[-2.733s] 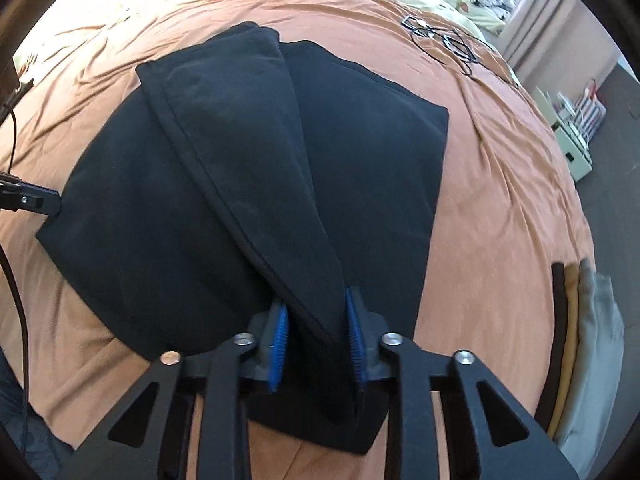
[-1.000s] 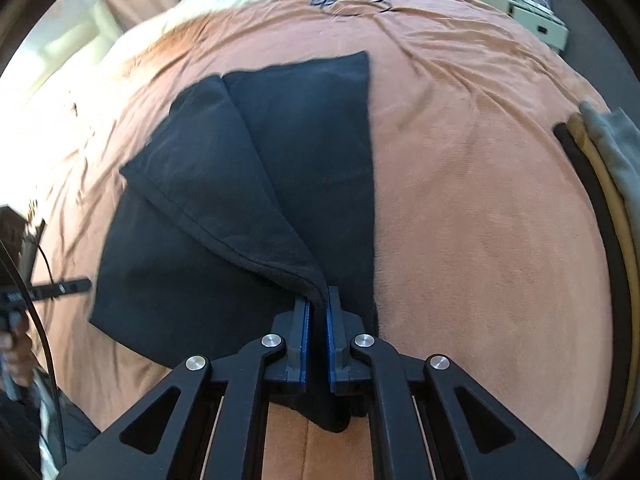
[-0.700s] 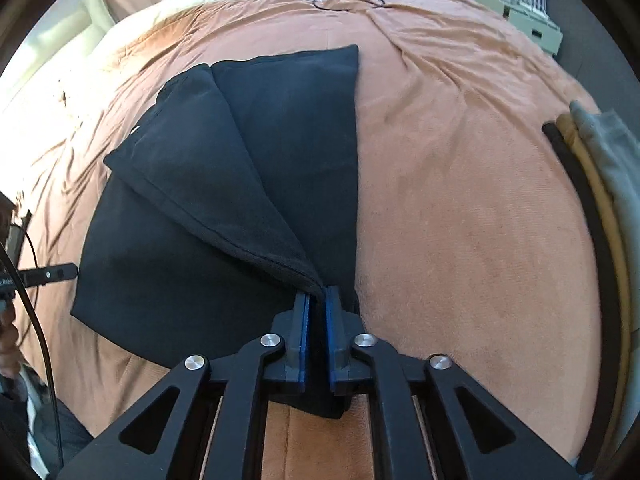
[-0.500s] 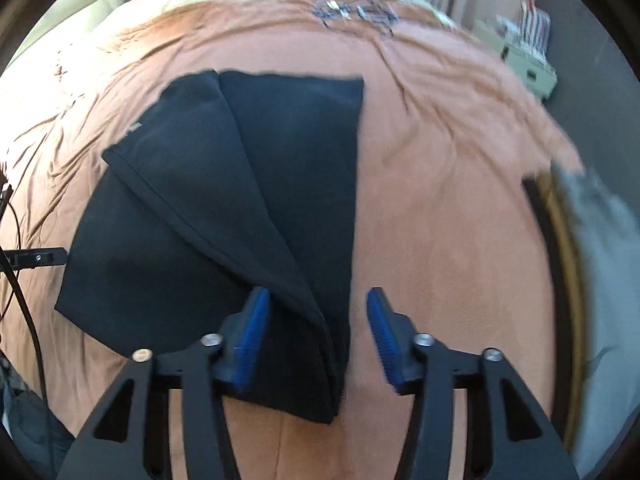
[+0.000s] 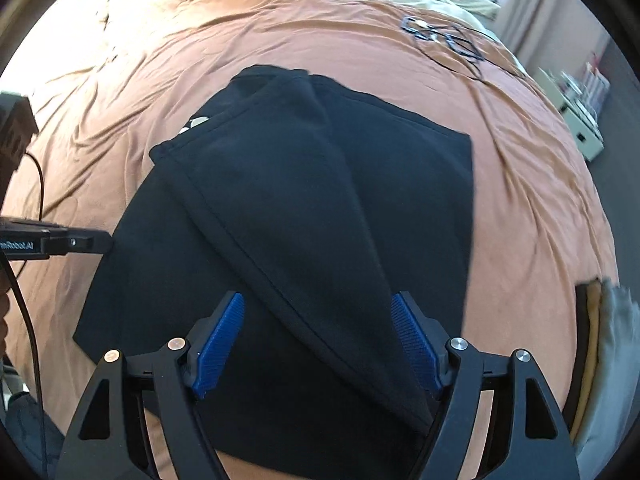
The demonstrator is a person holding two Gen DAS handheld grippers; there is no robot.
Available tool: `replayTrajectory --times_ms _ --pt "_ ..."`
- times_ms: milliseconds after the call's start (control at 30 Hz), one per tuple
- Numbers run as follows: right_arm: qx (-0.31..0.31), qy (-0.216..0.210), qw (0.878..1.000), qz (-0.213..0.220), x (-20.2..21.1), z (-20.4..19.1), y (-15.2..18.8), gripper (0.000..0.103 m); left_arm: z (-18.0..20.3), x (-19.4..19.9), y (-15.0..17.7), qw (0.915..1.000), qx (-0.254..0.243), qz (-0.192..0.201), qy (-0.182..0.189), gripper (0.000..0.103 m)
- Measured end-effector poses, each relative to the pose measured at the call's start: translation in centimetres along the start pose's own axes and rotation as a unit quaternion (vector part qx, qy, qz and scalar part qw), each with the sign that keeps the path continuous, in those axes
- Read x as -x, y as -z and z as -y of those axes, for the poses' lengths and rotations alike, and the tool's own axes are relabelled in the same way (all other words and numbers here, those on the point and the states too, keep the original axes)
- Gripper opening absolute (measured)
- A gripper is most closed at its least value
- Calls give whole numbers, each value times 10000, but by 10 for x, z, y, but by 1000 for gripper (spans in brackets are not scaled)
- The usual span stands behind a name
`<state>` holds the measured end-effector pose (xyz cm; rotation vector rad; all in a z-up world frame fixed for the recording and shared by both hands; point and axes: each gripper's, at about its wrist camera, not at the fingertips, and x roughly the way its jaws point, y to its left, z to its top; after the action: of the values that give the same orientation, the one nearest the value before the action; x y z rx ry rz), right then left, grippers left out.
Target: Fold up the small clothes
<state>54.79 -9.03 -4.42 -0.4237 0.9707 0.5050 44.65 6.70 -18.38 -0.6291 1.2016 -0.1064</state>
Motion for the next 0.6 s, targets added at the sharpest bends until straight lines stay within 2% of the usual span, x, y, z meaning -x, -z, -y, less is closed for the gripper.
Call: replayTrajectory --times_ms 167,267,333,600 --pt "352 -61 9993 -88 -27 -15 -18 79 -1 -3 -15 10000 -45 48 49 0" --pt "523 113 9984 -173 -48 -17 -25 82 -2 -8 -24 9999 -65 62 63 0" --pt "433 134 9988 -162 -55 -13 -30 85 -1 -11 -26 9999 -74 53 67 0" --pt "-258 47 9995 -191 -81 26 -49 85 -3 -12 -31 9998 -196 33 100 0"
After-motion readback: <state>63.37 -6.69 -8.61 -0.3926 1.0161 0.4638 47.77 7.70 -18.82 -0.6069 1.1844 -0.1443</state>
